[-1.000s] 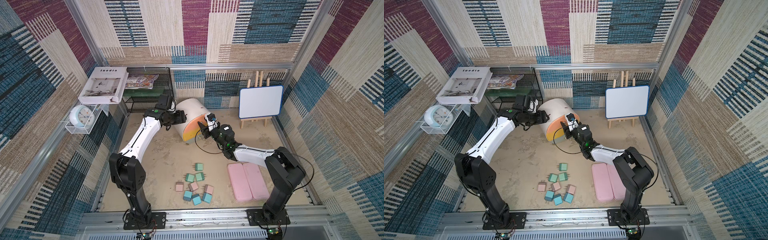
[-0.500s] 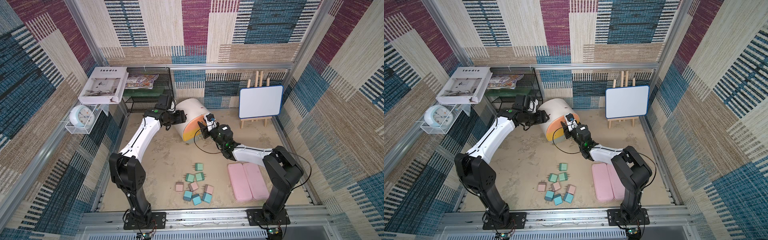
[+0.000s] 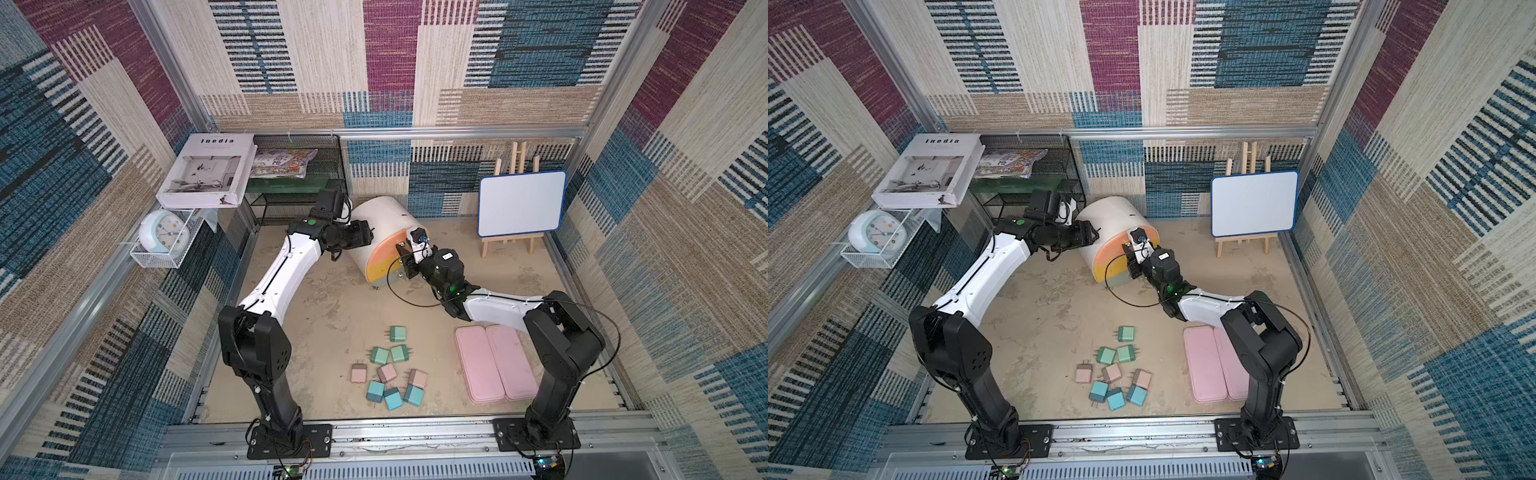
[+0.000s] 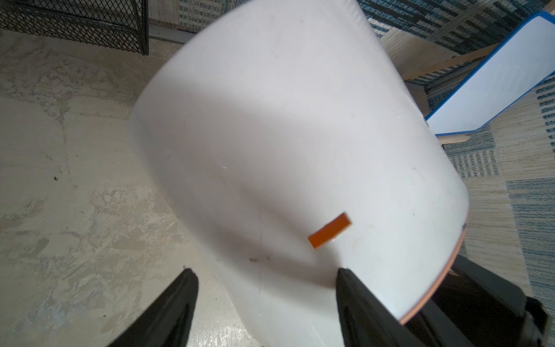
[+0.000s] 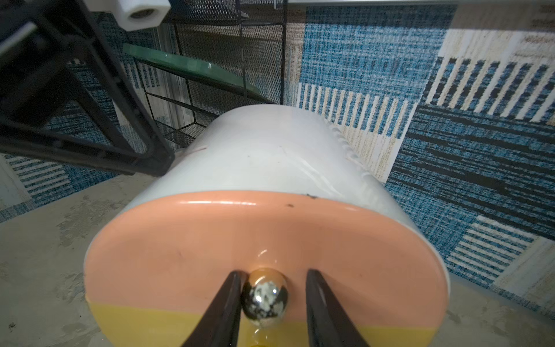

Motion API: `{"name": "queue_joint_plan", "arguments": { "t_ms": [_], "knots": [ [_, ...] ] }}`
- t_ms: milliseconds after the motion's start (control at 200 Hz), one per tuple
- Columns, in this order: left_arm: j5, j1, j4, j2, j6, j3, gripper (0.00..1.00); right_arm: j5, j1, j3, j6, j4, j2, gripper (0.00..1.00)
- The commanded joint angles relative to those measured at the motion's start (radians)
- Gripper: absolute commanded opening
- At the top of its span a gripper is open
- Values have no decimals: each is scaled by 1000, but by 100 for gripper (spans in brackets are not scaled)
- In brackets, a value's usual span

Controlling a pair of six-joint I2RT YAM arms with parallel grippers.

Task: Place the plugs into the drawer by color
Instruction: Open the drawer in the storage box.

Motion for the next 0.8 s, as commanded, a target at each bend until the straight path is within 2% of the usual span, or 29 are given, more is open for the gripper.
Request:
{"name": "queue_joint_plan", "arguments": {
  "t_ms": [0, 190, 516, 691, 796],
  "knots": [
    [-7, 3, -14, 10, 2, 2, 76, 4, 3, 4, -6, 10, -14, 35],
    [-8, 14, -13, 14, -5, 2, 76, 21, 13, -8, -10, -8, -46, 30],
    [3, 25, -8, 17, -18, -4, 76, 61, 26, -63, -17, -16, -82, 28],
    [4, 25, -5, 16, -20, -7, 76, 88, 26, -53, -34, 0, -60, 41],
    [7, 25, -6, 19, -21, -7, 76, 97, 26, -39, -36, 7, -41, 44]
  ]
}}
